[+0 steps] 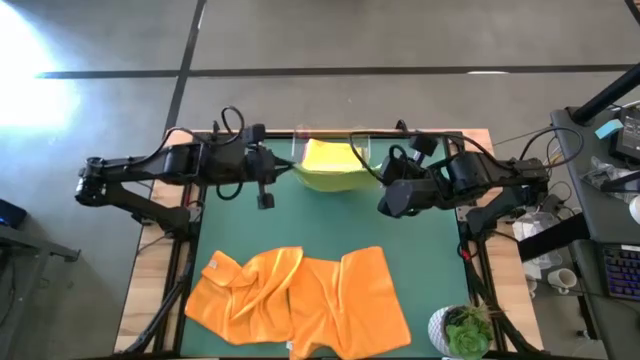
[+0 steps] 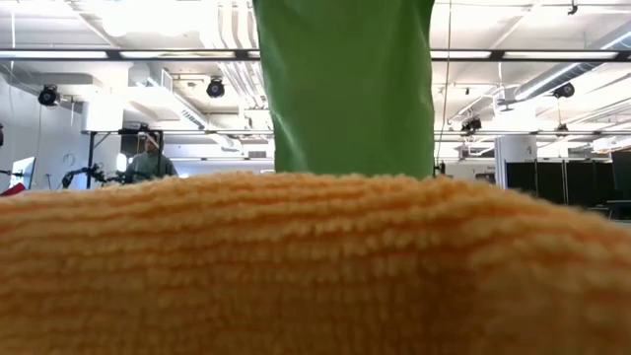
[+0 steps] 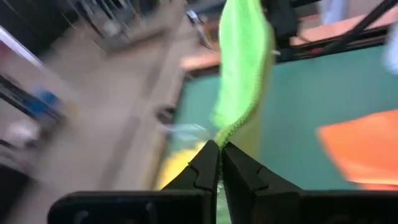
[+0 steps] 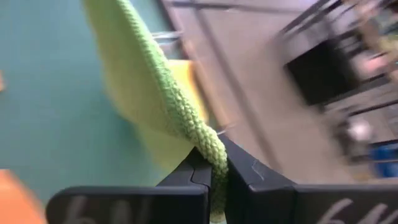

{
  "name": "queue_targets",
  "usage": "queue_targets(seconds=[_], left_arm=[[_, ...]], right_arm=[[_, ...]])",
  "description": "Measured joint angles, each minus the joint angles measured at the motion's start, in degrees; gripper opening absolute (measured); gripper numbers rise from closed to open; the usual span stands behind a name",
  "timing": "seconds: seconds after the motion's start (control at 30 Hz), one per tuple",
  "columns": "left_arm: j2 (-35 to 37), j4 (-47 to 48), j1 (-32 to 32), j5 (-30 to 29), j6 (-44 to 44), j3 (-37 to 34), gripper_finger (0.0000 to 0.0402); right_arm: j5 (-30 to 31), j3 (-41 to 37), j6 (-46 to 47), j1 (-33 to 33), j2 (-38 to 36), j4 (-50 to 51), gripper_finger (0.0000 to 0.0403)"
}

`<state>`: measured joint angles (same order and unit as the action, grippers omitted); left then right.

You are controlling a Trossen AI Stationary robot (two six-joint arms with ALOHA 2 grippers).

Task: Fold microfiber towels
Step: Fold the green microfiber towel

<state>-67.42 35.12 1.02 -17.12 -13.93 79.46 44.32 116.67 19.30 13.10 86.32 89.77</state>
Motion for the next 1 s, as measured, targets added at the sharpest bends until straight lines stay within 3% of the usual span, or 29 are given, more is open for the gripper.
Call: queue_targets(seconds=[0.2,0.3,0.47,0.7,0.87,1.0], left_arm=[[-0.5,7.6,-0.1,18.4,24.8,-1.4,0.0000],[-1.1,7.2,-0.7,24.4,32.2,-4.4,0.0000],[-3.8,6.1,-3.4,25.9,38.3,-10.8,0.0000],[-8.7,4.2,-7.7,26.2,38.9,-16.7,0.0000],[-11.6,1.2,-10.6,26.3,39.1,-18.1,0.0000],[-13.7,0.5,-12.4,26.3,39.1,-18.1,0.0000]], right_arm=[[-18.9,-3.7,11.8,0.6,-0.1,-0.1,0.0008],[-26.1,-7.4,18.0,2.2,-0.1,-0.6,0.0008],[-29.3,-16.6,27.1,6.6,-0.1,-5.6,0.0008],[-29.5,-30.7,37.2,11.8,-0.1,-18.3,0.0008],[-33.8,-39.3,41.7,15.5,-0.1,-32.4,0.0008],[-34.1,-43.9,47.3,18.2,0.1,-38.1,0.0008]])
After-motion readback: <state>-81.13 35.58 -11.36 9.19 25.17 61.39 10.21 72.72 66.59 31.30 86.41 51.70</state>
